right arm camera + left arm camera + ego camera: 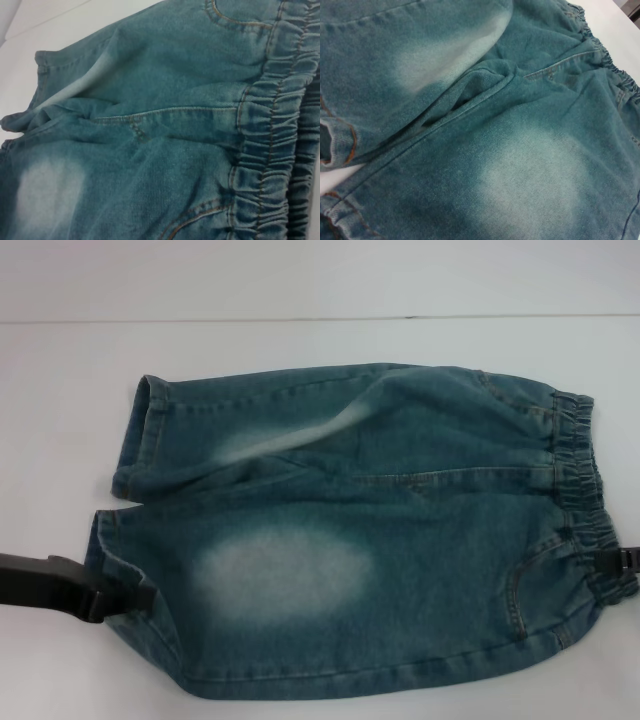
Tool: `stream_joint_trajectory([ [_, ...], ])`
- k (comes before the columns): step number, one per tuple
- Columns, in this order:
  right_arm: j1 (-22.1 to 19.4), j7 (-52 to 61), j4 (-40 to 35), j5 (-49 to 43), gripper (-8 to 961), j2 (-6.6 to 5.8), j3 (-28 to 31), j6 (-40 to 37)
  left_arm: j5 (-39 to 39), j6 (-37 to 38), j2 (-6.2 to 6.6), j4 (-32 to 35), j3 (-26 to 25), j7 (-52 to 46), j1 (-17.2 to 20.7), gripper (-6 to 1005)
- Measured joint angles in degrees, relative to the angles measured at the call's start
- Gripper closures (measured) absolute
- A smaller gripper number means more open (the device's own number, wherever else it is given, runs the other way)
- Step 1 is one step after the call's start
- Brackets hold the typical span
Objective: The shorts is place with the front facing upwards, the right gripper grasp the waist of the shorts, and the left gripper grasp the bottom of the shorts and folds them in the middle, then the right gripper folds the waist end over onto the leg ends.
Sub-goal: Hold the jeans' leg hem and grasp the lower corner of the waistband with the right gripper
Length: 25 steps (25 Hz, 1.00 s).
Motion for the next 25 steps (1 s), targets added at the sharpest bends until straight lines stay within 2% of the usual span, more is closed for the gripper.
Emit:
stream_joint_trajectory([
  [10,0.61,-0.43,0.29,0.13,25,0.79,0.31,0.51,-0.35,0.00,0.00,0.00,0.59,0.00,0.07,908],
  [22,0.12,-0.41,1.42,2.61,34,0.44,0.15,-1.20,-0.52,-0.47,0.00,-0.08,1.30,0.00,0.01,896],
  [25,0.10,-0.41,2.23,2.24,69,0.42,-0.37,-0.71,-0.53,-0.51,0.00,-0.10,1.34,0.00,0.00,893],
])
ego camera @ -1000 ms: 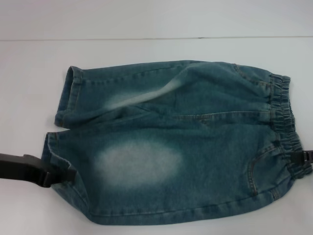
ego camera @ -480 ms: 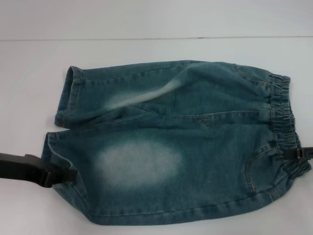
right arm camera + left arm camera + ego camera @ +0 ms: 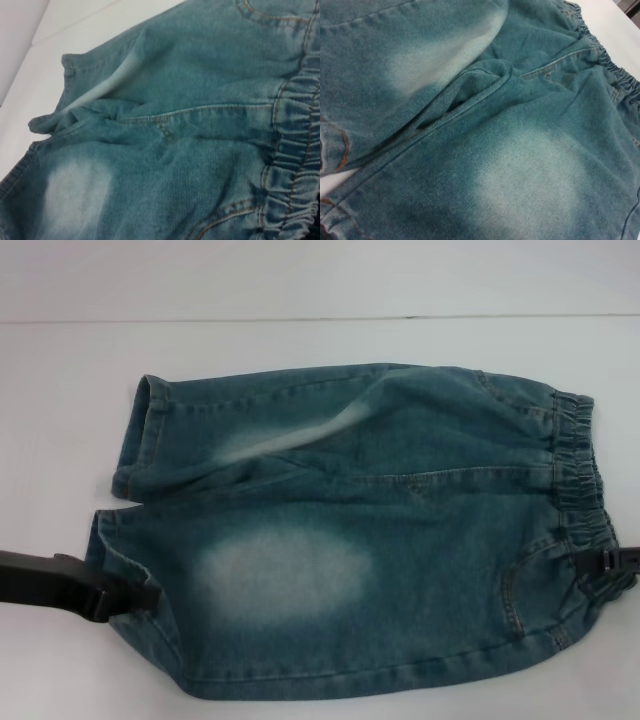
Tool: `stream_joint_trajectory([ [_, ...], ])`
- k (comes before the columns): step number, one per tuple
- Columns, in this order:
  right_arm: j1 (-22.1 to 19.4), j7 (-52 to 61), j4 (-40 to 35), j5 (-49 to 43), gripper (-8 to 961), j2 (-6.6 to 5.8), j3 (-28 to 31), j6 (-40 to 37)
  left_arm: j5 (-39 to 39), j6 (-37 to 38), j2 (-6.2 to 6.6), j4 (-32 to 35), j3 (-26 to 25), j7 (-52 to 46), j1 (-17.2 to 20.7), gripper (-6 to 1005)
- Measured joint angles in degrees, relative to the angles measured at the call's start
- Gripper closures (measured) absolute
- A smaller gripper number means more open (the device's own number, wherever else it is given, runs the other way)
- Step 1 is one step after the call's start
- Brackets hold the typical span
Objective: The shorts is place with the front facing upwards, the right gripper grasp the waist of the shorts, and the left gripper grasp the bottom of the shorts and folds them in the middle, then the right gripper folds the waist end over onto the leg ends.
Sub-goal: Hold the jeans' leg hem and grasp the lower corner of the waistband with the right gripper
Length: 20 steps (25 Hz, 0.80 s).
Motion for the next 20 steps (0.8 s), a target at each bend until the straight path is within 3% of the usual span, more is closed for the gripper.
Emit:
stream_joint_trajectory([
  [16,-0.02,-0.21,-0.21,-0.09,149,-0.35,-0.47,0.37,-0.08,-0.02,0.00,-0.24,0.04,0.10,0.00,877],
  [20,-0.13,-1.25,0.20,0.05,290,-0.35,-0.14,1.13,-0.86,-0.07,0.00,-0.25,0.04,0.21,0.00,873],
])
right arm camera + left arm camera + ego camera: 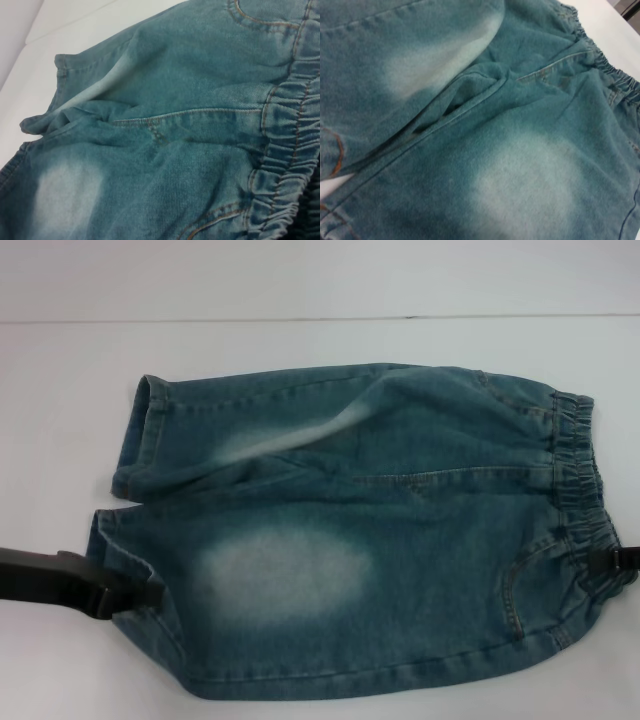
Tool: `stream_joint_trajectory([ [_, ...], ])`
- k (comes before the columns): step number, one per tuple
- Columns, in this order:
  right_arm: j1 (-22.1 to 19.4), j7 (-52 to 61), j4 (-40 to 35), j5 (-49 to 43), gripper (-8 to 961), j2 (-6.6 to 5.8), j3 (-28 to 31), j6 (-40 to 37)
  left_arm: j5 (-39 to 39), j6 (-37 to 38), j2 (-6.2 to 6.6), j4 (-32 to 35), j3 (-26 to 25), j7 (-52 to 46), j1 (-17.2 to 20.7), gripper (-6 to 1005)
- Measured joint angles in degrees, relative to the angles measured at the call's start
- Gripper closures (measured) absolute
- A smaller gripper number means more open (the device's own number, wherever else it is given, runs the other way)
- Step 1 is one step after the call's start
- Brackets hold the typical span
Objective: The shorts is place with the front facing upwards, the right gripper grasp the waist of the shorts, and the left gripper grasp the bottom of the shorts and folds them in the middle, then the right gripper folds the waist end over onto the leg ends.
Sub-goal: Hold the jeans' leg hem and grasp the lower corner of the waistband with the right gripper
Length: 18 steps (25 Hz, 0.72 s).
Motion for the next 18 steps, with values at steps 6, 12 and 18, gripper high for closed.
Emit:
stream_joint_trajectory([
  [6,0.27,-0.32,0.07,-0.01,558,0.15,-0.31,0.23,-0.57,-0.04,0.08,-0.01,0.00,0.13,0.00,867],
  [12,0.26,-0.45,-0.01,1.43,842,0.17,0.17,0.00,-0.72,-0.04,0.09,0.15,-0.18,0.20,-0.01,862],
  [18,-0.36,-1.39,0.13,3.56,909,0.28,0.56,-0.24,-1.68,-0.50,0.25,0.09,-0.22,0.45,0.37,856],
])
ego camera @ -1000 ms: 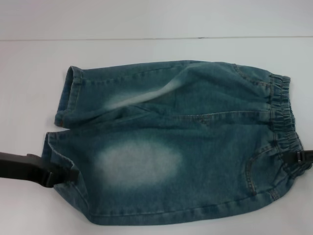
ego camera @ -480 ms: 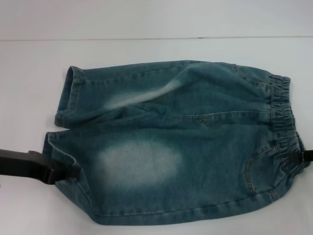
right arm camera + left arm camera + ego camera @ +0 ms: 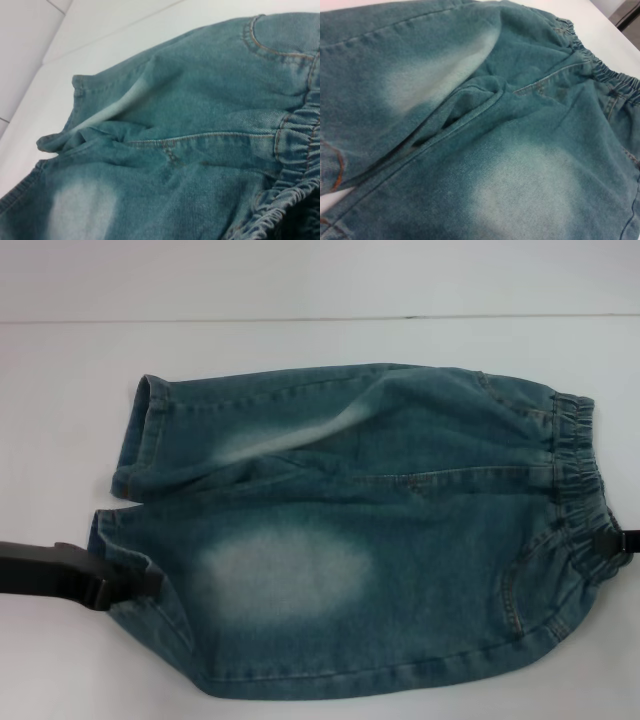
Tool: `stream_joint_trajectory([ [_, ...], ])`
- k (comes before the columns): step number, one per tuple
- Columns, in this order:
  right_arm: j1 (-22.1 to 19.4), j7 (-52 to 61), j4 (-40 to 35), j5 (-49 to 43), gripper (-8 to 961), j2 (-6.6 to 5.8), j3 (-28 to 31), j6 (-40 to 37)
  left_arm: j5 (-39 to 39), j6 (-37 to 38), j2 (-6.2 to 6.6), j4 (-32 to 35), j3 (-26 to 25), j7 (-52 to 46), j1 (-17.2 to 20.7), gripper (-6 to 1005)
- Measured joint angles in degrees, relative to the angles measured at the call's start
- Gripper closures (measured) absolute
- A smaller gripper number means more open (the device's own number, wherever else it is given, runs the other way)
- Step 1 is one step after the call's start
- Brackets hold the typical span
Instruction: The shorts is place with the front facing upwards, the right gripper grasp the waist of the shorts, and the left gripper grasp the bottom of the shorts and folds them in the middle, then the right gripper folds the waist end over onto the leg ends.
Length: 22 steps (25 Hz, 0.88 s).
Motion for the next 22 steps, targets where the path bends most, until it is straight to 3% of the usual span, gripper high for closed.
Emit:
stream_joint_trajectory([
  [4,-0.64,-1.02,0.49,2.20,909,0.18,0.30,-0.07,-1.41,-1.48,0.06,-0.40,-0.36,0.47,0.46,852],
  [11,-2.66,-1.67,4.61,13.89,908,-1.07,0.58,-0.24,-6.64,-6.30,0.47,-0.07,-3.22,0.87,0.83,845],
  [16,-4.00,-0.93,9.12,21.52,908,-1.14,6.19,3.60,-13.43,-14.75,0.41,-1.94,-8.31,1.43,0.67,840],
  [19,-4.07,-1.06,12.93,25.57,909,-0.96,11.14,6.83,-18.59,-22.27,1.14,-6.43,-9.47,1.72,0.07,837],
  [20,-3.99,-1.27,14.44,28.60,903,-0.41,12.76,8.99,-21.53,-25.89,2.12,-10.59,-9.49,2.85,-1.27,836],
  [22,-3.81,-1.30,14.76,30.06,892,0.05,13.04,10.43,-22.21,-26.87,2.52,-12.26,-9.51,3.40,-1.90,834],
])
